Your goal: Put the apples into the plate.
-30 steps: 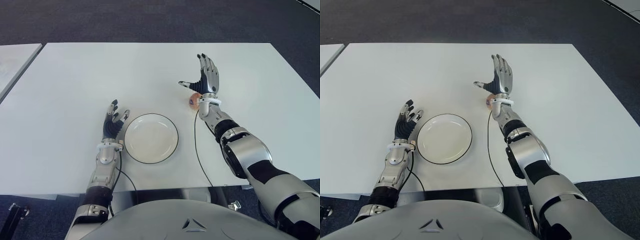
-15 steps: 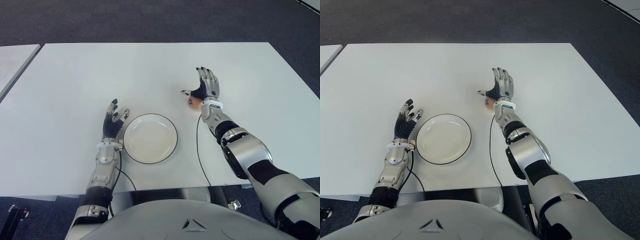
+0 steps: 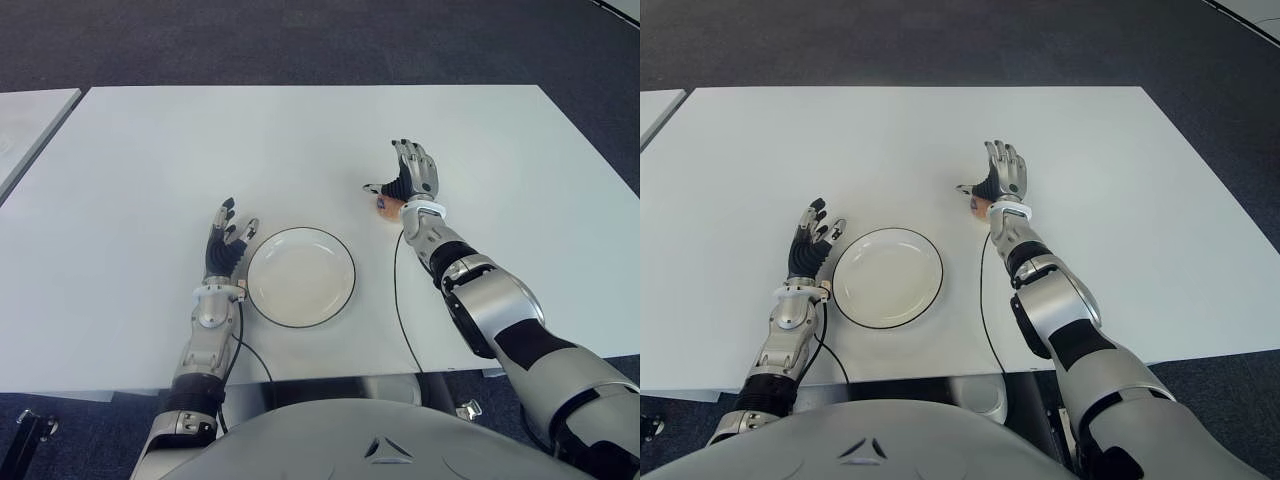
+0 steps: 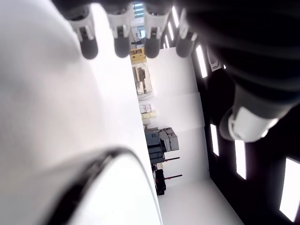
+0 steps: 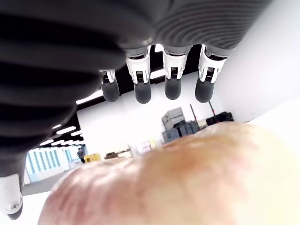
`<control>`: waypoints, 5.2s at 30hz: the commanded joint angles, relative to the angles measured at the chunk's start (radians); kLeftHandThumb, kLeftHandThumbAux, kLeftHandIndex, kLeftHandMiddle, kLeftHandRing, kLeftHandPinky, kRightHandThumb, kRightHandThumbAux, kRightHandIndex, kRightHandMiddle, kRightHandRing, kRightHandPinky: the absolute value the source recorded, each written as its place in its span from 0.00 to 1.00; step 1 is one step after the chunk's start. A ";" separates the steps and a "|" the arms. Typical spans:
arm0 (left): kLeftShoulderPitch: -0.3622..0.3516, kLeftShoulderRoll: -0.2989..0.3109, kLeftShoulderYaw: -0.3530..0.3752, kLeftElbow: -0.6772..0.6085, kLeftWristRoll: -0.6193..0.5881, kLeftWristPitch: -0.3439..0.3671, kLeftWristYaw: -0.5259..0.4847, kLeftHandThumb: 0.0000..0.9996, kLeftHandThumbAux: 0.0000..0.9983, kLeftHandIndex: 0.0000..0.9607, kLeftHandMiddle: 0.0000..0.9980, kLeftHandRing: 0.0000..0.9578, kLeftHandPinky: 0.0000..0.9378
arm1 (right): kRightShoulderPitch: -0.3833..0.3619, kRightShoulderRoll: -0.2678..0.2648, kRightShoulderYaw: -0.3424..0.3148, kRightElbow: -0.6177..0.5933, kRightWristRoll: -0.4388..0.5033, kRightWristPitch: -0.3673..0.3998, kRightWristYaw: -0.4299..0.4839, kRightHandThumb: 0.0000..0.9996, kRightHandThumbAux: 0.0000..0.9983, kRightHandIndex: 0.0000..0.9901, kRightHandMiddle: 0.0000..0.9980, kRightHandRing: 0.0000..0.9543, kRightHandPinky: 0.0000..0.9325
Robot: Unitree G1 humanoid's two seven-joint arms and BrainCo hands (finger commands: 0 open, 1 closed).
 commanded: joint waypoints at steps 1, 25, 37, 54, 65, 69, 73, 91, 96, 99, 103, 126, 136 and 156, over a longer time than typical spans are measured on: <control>0.017 -0.006 -0.002 -0.005 0.004 0.008 0.008 0.00 0.56 0.00 0.00 0.00 0.00 | 0.002 0.003 -0.008 0.001 0.023 0.008 0.007 0.03 0.56 0.00 0.00 0.00 0.00; 0.028 -0.016 0.001 -0.037 0.000 0.020 0.006 0.00 0.55 0.00 0.00 0.00 0.00 | 0.038 0.018 0.013 0.005 0.025 0.005 0.021 0.03 0.55 0.00 0.00 0.00 0.00; 0.035 -0.020 0.005 -0.056 -0.005 0.022 0.006 0.00 0.57 0.00 0.00 0.00 0.00 | 0.054 0.023 0.022 0.002 0.029 0.000 0.023 0.02 0.56 0.00 0.00 0.00 0.00; 0.040 -0.020 0.003 -0.076 -0.013 0.034 0.000 0.00 0.57 0.00 0.00 0.00 0.00 | 0.094 0.035 0.027 -0.008 0.029 -0.027 0.010 0.02 0.58 0.00 0.00 0.00 0.00; 0.044 -0.022 0.004 -0.082 -0.017 0.030 -0.001 0.00 0.57 0.00 0.00 0.00 0.00 | 0.131 0.046 0.031 -0.019 0.030 -0.031 -0.020 0.01 0.57 0.00 0.01 0.00 0.00; 0.046 -0.022 0.005 -0.082 -0.022 0.027 -0.005 0.00 0.58 0.00 0.00 0.00 0.00 | 0.143 0.046 0.030 -0.022 0.031 -0.032 -0.031 0.01 0.57 0.00 0.02 0.00 0.01; 0.045 -0.022 0.007 -0.082 -0.029 0.029 -0.005 0.00 0.58 0.00 0.00 0.00 0.00 | 0.162 0.047 0.028 -0.026 0.033 -0.032 -0.054 0.00 0.56 0.02 0.03 0.01 0.02; 0.037 -0.018 0.010 -0.073 -0.039 0.029 -0.006 0.00 0.57 0.00 0.00 0.00 0.00 | 0.205 0.047 0.005 -0.056 0.053 -0.031 -0.127 0.00 0.55 0.05 0.04 0.04 0.06; 0.036 -0.019 0.009 -0.073 -0.035 0.027 -0.003 0.00 0.56 0.00 0.00 0.00 0.00 | 0.216 0.049 0.000 -0.063 0.057 -0.032 -0.155 0.02 0.56 0.06 0.05 0.05 0.09; 0.036 -0.016 0.009 -0.074 -0.032 0.025 -0.003 0.00 0.56 0.00 0.00 0.00 0.00 | 0.225 0.051 0.003 -0.068 0.057 -0.032 -0.173 0.03 0.56 0.07 0.06 0.06 0.10; 0.037 -0.014 0.009 -0.078 -0.034 0.029 -0.006 0.00 0.56 0.00 0.00 0.00 0.00 | 0.233 0.054 0.004 -0.071 0.059 -0.033 -0.179 0.04 0.56 0.08 0.07 0.07 0.09; 0.035 -0.011 0.008 -0.089 -0.041 0.035 -0.013 0.00 0.54 0.00 0.00 0.00 0.00 | 0.259 0.051 0.057 -0.099 0.027 -0.021 -0.176 0.06 0.55 0.24 0.20 0.18 0.17; 0.031 -0.009 0.008 -0.086 -0.042 0.032 -0.014 0.00 0.54 0.00 0.00 0.00 0.00 | 0.265 0.040 0.076 -0.118 0.024 -0.015 -0.158 0.05 0.56 0.27 0.20 0.18 0.19; 0.034 -0.008 0.003 -0.101 -0.030 0.033 -0.007 0.00 0.57 0.00 0.00 0.00 0.00 | 0.287 0.020 0.083 -0.169 0.021 0.000 -0.145 0.04 0.55 0.28 0.21 0.20 0.23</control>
